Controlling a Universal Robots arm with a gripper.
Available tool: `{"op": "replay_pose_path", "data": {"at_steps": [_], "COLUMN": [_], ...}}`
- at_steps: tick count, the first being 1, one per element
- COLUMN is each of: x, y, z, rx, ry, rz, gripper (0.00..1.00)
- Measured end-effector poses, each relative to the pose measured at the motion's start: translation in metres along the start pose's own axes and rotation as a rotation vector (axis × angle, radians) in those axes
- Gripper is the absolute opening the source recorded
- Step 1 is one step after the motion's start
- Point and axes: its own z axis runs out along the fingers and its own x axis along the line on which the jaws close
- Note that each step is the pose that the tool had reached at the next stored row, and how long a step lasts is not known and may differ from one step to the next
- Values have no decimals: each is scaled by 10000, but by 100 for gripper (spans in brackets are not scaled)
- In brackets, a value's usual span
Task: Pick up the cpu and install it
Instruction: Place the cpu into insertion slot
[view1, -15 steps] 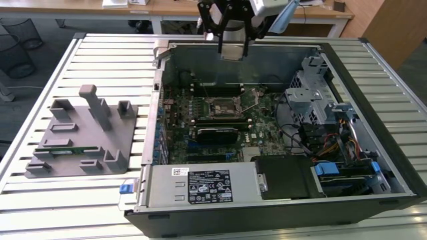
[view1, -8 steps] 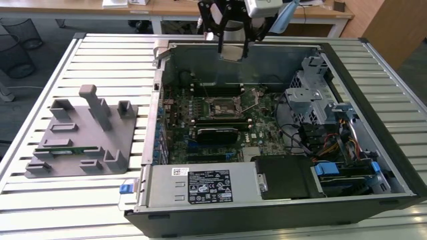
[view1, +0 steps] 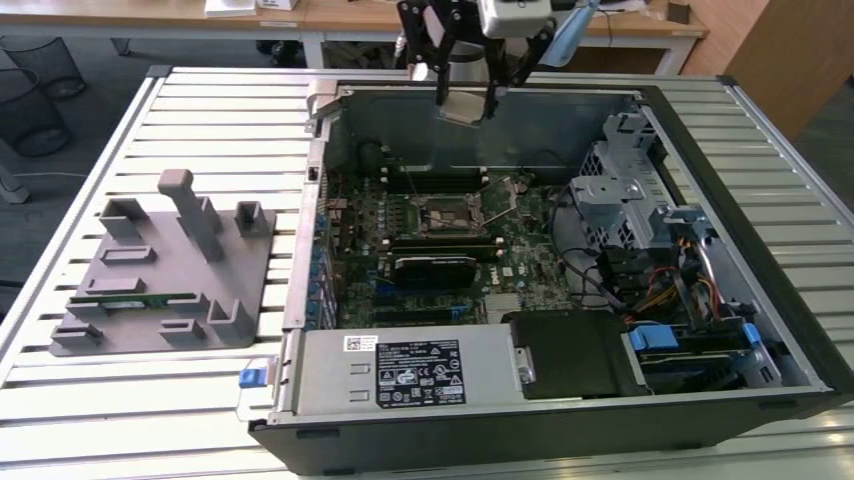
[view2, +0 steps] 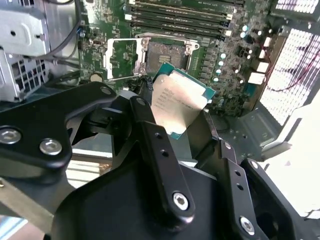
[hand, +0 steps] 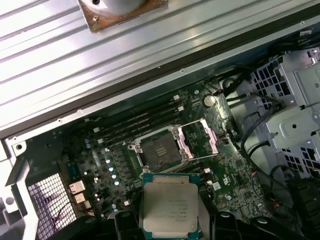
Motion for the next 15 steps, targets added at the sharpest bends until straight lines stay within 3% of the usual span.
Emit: {"op": "replay_pose_path", "data": {"at_steps": [15], "x": [1], "y": [1], "z": [28], "rx": [6], "ry": [-74], "rz": [2187], "gripper": [53]}}
